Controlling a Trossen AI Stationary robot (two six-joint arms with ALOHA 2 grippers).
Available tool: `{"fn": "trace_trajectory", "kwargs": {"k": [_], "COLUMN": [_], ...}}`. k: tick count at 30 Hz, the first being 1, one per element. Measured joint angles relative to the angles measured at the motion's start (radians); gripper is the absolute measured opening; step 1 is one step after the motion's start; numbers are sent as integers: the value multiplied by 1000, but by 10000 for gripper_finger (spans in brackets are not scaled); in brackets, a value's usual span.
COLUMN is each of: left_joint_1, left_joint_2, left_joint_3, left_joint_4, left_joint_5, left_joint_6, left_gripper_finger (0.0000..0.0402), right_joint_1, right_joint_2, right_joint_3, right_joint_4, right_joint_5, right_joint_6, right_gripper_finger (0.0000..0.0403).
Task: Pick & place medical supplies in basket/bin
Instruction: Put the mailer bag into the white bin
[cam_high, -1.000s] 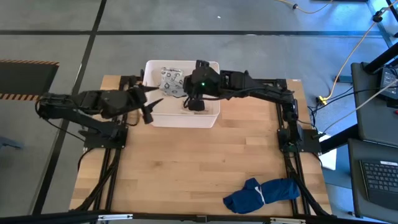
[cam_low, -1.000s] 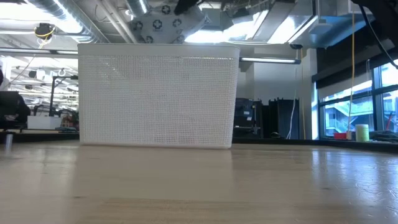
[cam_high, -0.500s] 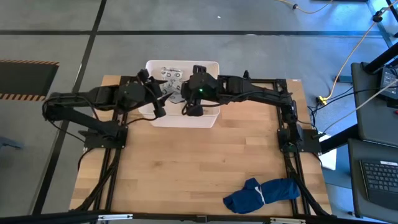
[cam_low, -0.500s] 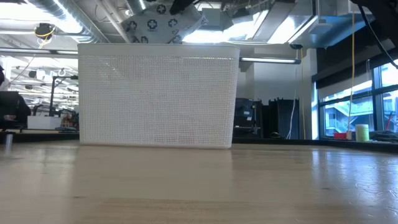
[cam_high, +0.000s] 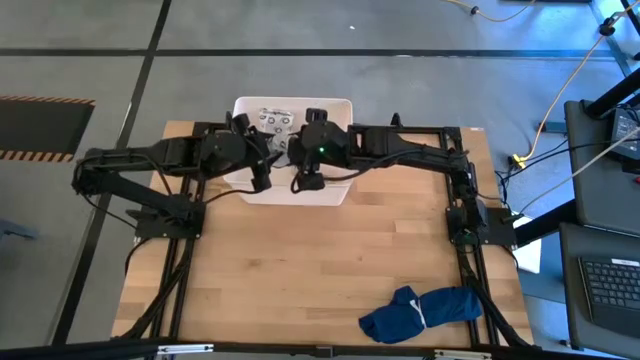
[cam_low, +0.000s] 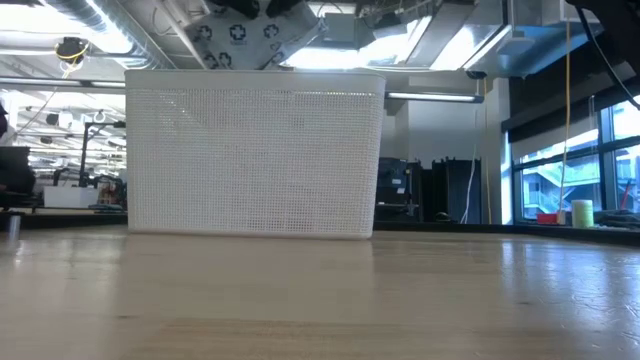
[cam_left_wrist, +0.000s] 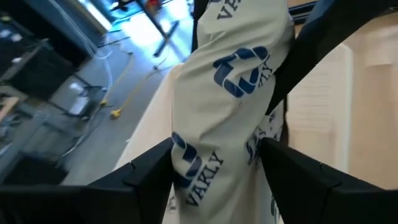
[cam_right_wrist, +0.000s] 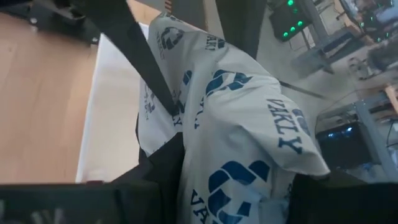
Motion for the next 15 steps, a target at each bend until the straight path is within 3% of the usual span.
{"fn": "trace_trajectory", "kwargs": {"k": [6,15], "left_joint_1": [11,15], "left_joint_2": [0,-6], "left_joint_3": [0,0], "left_joint_4": [-2,-1], "left_joint_5": [57,61], "left_joint_6": [-50,-57], "left_gripper_finger": [211,137], "right_joint_1": [1,1], "right_joint_2": [0,0], "right_joint_3": [0,0], "right_joint_4": [2,17], "right_joint_5": [-1,-4], "right_joint_6": [-35,-39], "right_gripper_finger": [177,209]}}
